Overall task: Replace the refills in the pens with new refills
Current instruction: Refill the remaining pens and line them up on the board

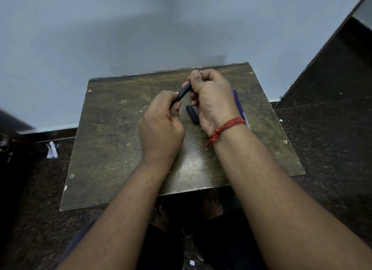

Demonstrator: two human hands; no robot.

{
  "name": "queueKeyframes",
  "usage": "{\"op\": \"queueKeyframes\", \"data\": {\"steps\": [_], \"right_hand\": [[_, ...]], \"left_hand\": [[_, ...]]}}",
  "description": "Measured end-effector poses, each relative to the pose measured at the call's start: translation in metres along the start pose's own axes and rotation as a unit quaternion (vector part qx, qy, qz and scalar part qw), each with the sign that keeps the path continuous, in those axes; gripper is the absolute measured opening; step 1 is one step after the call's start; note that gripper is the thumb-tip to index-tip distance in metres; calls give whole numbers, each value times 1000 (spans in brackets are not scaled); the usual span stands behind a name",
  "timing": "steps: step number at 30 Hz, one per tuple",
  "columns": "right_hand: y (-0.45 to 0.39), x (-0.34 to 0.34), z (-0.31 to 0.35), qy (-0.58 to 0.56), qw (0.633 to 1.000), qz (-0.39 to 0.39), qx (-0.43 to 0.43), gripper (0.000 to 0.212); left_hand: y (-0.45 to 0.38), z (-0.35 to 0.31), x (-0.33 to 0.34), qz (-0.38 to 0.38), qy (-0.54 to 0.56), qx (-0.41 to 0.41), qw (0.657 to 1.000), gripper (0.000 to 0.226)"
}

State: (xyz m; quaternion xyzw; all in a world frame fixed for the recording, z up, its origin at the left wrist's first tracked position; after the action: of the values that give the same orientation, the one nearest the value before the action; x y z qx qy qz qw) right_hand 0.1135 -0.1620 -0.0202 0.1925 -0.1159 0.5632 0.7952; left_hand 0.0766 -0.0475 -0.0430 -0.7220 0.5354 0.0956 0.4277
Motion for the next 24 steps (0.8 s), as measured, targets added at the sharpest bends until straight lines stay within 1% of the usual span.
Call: {"op": "queueKeyframes", "data": {"steps": [3, 5, 6, 7, 8, 9, 11, 12, 13, 15, 20, 22, 23, 24], "right_hand": [[0, 1, 3, 57, 997, 23, -36, 14], [-2, 0, 8, 161, 983, 33, -80, 13], [-4, -1, 11, 227, 968, 28, -107, 14], [-4, -2, 15, 297, 945, 20, -137, 12], [-4, -4, 19, 375, 912, 14, -167, 11], [-3, -6, 22, 462, 866, 15, -189, 11], [-1, -8, 21, 607, 771, 34, -188, 16], [1, -9, 19, 650, 737, 48, -178, 20], [2, -8, 15, 674, 716, 61, -171, 23], [6, -5, 8, 694, 697, 82, -160, 24], [11, 0, -5, 716, 672, 97, -164, 11], [11, 2, -5, 717, 669, 110, -160, 13], [11, 3, -4, 713, 675, 116, -153, 15], [9, 4, -1, 698, 691, 117, -145, 17]], "left_hand": [[-2, 2, 0, 1, 9, -23, 1000, 11], [-2, 4, 1, -1, 20, -43, 999, 12], [-3, 5, 2, -4, 27, -53, 998, 13], [-3, 6, 2, -8, 33, -62, 998, 13], [-4, 8, 1, -12, 35, -71, 997, 13], [-5, 10, 1, -15, 34, -81, 996, 13], [-6, 14, 0, -21, 30, -97, 995, 13], [-6, 15, 0, -22, 30, -102, 994, 13], [-7, 16, 0, -22, 30, -106, 994, 13], [-7, 17, 0, -21, 30, -111, 993, 13], [-8, 19, 0, -21, 35, -116, 992, 14], [-8, 18, 0, -18, 34, -117, 992, 14], [-8, 18, 0, -16, 34, -116, 993, 14], [-8, 18, 0, -14, 34, -116, 993, 14]]}}
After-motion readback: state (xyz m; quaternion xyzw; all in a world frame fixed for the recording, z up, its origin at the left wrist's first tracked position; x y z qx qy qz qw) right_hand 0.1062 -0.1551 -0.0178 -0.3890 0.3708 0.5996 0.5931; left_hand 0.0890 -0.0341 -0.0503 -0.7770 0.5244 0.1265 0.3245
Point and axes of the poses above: each hand's wrist, its own y-axis away from the middle knuckle, its own x-axis out of the palm, z = x × y, the point moved 2 cm from there along -y, towards the middle knuckle, and after that the axes turned 7 degrees about -y, right-handed, at the moved point
